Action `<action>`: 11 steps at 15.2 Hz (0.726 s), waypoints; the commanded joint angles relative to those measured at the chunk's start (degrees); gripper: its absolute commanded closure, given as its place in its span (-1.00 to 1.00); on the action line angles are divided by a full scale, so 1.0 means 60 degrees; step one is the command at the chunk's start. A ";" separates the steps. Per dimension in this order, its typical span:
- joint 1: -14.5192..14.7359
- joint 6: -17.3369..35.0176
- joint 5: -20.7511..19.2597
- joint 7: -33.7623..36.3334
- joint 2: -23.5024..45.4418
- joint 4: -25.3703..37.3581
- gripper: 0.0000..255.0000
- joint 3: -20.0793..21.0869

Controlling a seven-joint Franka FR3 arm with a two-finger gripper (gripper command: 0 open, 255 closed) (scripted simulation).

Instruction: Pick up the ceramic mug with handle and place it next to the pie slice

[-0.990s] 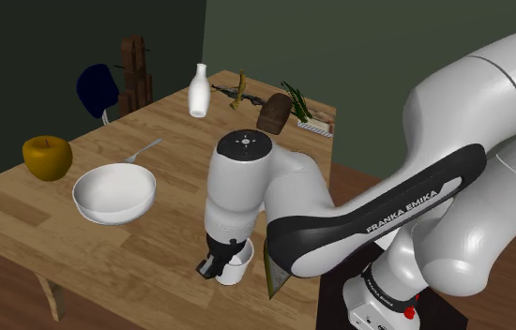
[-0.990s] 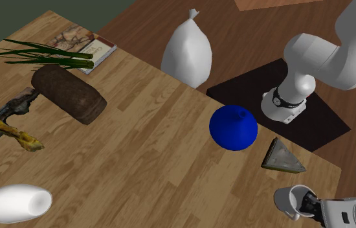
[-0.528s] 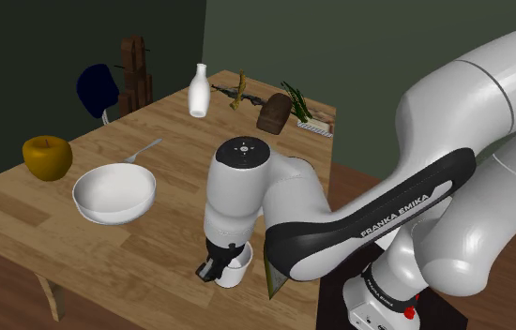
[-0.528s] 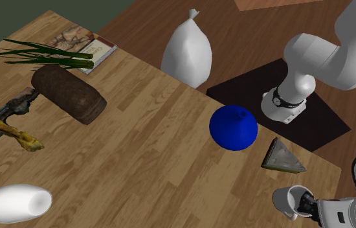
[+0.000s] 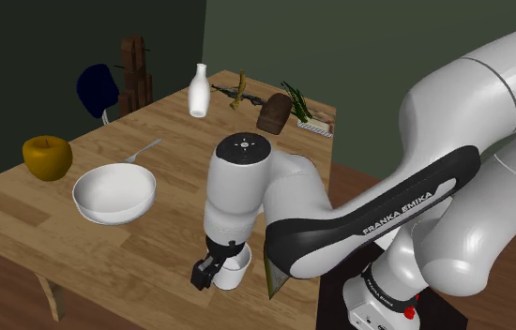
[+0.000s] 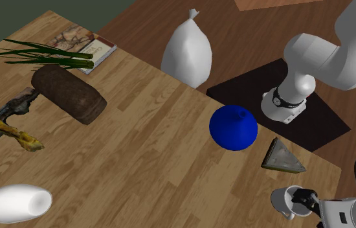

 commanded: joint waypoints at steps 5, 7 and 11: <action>0.0106 -0.1157 0.0531 -0.0382 -0.0798 0.0463 -1.00 -0.0090; 0.0106 -0.1157 0.0531 -0.0382 -0.0798 0.0463 -1.00 -0.0090; 0.0106 -0.1157 0.0531 -0.0382 -0.0798 0.0463 -1.00 -0.0090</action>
